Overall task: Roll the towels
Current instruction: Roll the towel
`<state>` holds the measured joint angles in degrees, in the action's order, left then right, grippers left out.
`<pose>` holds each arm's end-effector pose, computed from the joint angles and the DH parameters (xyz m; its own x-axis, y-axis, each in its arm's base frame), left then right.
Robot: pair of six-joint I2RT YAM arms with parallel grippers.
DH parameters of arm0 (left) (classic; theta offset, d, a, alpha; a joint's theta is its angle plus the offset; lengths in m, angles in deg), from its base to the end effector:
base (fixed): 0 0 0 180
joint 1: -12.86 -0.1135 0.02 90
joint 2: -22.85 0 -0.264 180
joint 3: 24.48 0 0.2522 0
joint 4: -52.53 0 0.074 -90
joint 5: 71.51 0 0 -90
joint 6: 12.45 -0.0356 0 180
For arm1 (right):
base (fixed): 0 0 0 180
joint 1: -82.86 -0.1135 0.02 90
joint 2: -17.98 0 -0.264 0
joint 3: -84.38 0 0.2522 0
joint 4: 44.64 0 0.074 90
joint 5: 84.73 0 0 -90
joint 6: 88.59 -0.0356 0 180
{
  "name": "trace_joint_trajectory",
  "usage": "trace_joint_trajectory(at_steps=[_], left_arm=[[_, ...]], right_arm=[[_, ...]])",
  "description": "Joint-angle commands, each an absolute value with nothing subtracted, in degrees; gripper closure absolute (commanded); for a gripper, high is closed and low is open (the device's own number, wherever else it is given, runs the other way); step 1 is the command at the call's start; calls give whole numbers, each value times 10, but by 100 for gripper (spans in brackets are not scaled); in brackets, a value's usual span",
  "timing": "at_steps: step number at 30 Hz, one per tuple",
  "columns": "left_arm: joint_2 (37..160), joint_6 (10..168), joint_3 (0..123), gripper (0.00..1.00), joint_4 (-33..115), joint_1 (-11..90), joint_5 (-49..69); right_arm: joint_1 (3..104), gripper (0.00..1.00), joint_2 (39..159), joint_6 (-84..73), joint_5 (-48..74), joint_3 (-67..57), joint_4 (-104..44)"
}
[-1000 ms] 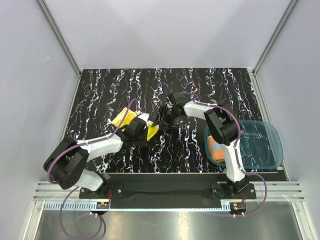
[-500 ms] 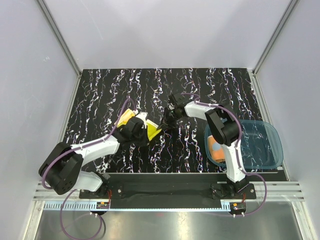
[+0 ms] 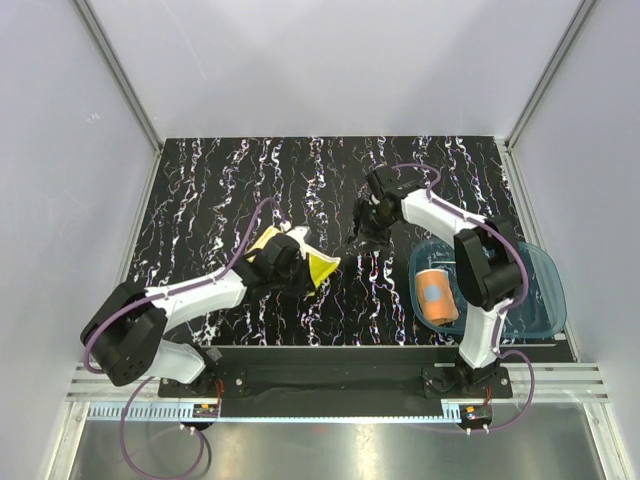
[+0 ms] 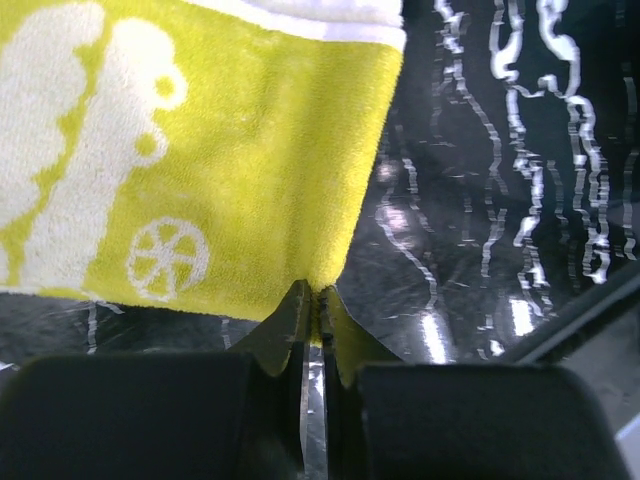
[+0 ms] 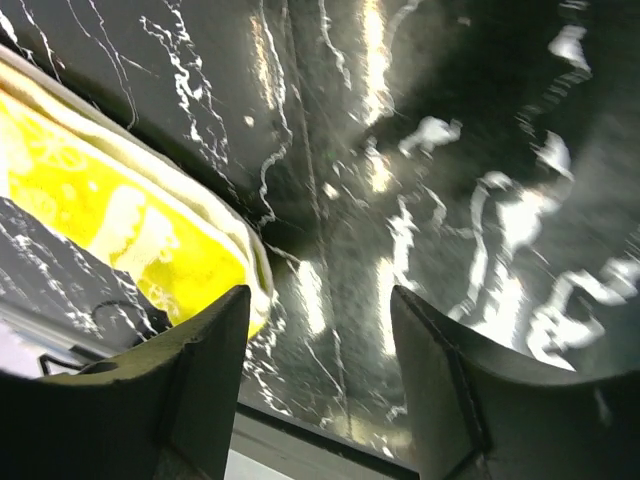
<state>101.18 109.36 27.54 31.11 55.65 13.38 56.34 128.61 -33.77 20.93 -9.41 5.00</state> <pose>0.1933 -0.1832 0.1793 -0.8413 0.0634 -0.5369 0.3261 0.8515 -0.4106 0.3515 0.1861 0.1882 -0.9738 0.1340 -0.1836 0.0425 0.9008 0.4322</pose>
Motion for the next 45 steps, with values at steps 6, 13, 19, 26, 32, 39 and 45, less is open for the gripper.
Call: trace_joint_trajectory(at_steps=[6, 13, 19, 26, 32, 39, 45], left_arm=[[1009, 1153, 324, 100, 318, 553, 77], [1011, 1208, 307, 100, 342, 499, 36], [1018, 1234, 289, 100, 353, 448, 4], [1043, 1244, 278, 100, 329, 413, 6], [1068, 1251, 269, 100, 315, 387, 8], [1092, 1234, 286, 100, 290, 373, 16], [1106, 1218, 302, 100, 273, 370, 23]], right_arm=[[568, 35, 1200, -294, 148, -129, 128], [568, 38, 1190, -289, 178, -126, 128], [568, 40, 1186, -287, 207, -124, 120], [553, 42, 1191, -265, 265, -125, 95], [507, 46, 1227, -256, 322, -140, 64], [475, 58, 1286, -262, 402, -162, 9], [455, 64, 1344, -272, 434, -195, -18]])
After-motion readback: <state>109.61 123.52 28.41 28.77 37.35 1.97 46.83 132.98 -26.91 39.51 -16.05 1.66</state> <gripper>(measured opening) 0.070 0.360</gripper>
